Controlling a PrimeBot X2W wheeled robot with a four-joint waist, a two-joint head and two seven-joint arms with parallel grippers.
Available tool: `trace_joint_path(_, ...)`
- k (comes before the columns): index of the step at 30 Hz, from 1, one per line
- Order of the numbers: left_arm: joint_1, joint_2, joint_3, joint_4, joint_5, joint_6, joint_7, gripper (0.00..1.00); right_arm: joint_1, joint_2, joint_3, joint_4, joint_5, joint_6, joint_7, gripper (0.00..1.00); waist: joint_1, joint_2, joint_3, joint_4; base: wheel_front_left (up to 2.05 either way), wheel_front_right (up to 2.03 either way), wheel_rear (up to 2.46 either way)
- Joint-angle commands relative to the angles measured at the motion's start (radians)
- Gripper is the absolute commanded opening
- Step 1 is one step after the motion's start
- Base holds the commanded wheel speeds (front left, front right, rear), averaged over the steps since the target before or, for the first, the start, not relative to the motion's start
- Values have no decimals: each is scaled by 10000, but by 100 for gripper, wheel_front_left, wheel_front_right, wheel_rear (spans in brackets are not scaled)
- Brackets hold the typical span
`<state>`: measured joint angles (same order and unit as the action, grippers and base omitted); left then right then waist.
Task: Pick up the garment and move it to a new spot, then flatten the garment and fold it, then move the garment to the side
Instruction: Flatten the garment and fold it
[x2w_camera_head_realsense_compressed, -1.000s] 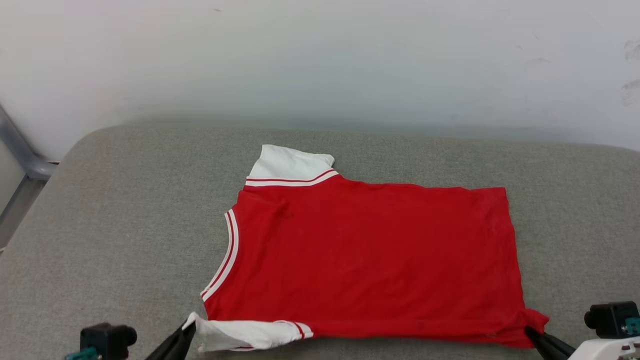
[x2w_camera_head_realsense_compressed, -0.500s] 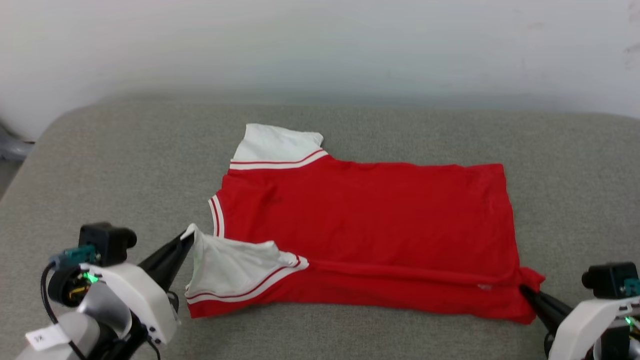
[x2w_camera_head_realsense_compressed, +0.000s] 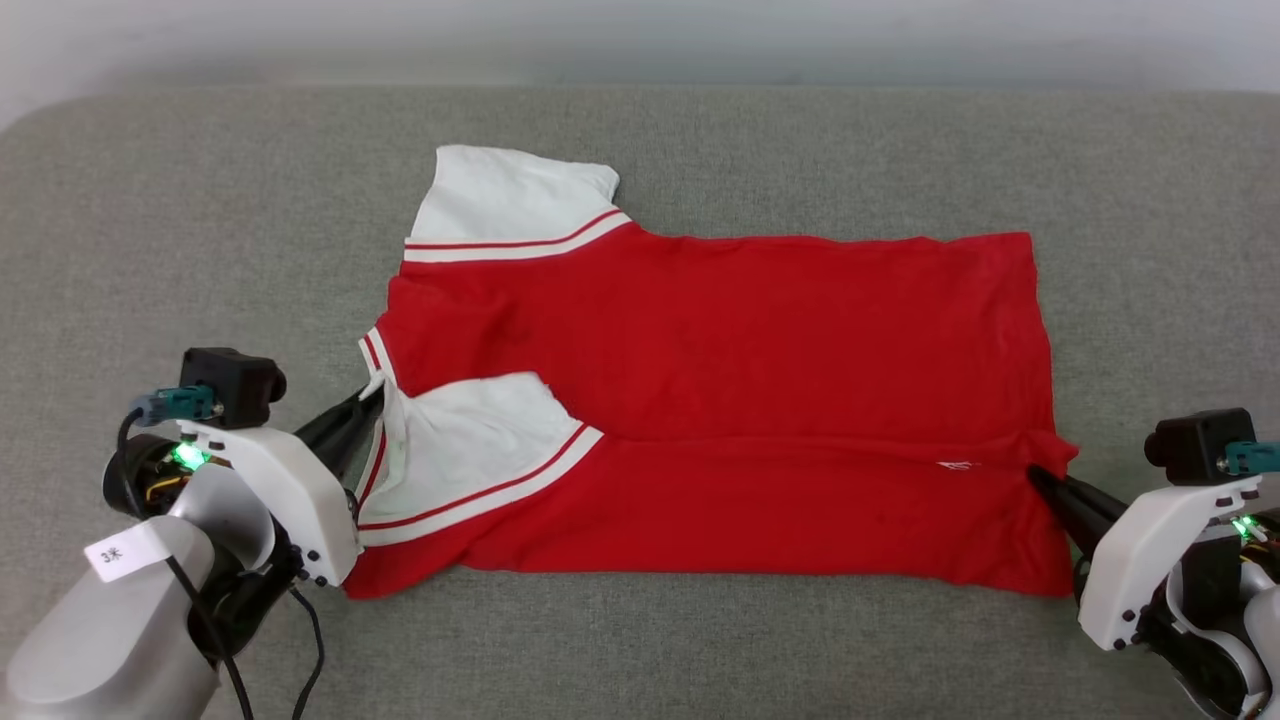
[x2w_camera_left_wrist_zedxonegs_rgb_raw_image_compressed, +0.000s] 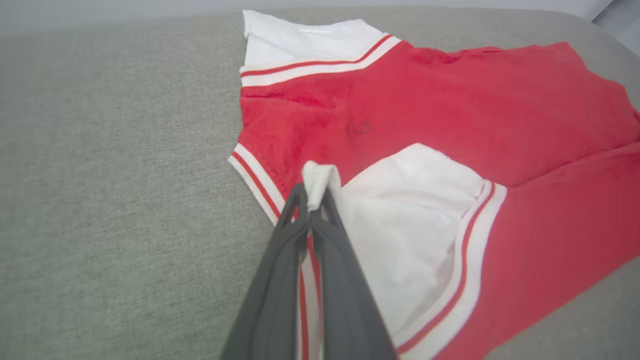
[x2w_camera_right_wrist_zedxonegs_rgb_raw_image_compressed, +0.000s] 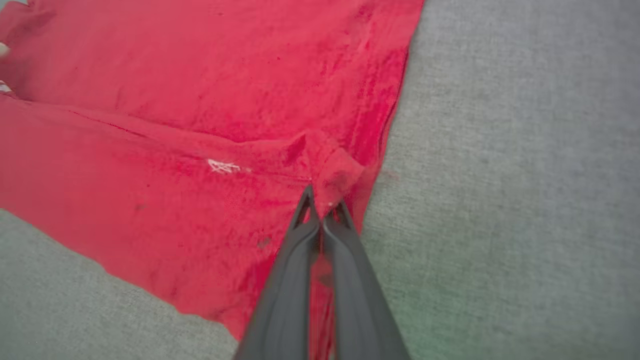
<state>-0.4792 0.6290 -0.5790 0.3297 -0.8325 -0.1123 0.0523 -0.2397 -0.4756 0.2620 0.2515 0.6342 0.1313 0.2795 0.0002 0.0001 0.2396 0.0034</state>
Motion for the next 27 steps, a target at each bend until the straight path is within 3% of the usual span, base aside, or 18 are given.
trace_joint_path(1,-248,-113,-145,419,2,-68,-56,0,-249,43,66,166,-67,-11,-24,0,-2,-1,180,5,0,0,0)
trace_joint_path(14,-899,-466,-1389,2178,-533,-170,-447,0,-440,182,423,697,36,-11,-216,0,-2,-1,128,35,0,0,0)
trace_joint_path(15,-942,-432,-1441,2266,-568,-171,-505,0,-417,203,407,710,63,-11,-237,9,-2,-1,69,46,0,0,0)
trace_joint_path(16,-990,-432,-1516,2333,-621,-172,-540,20,-379,227,372,713,90,-11,-271,38,-2,-1,-5,66,0,0,0)
trace_joint_path(17,-1035,-421,-1611,2381,-642,-172,-535,74,-328,232,328,703,81,-11,-329,93,-2,-1,-91,90,0,0,0)
trace_joint_path(18,-1085,-381,-1688,2416,-655,-173,-581,100,-268,241,291,674,90,-11,-360,100,-2,-1,-183,115,0,0,0)
trace_joint_path(27,-1509,153,-2301,2284,-1085,-173,-112,100,398,233,-176,21,85,-11,-514,100,-2,-1,-1154,351,0,0,0)
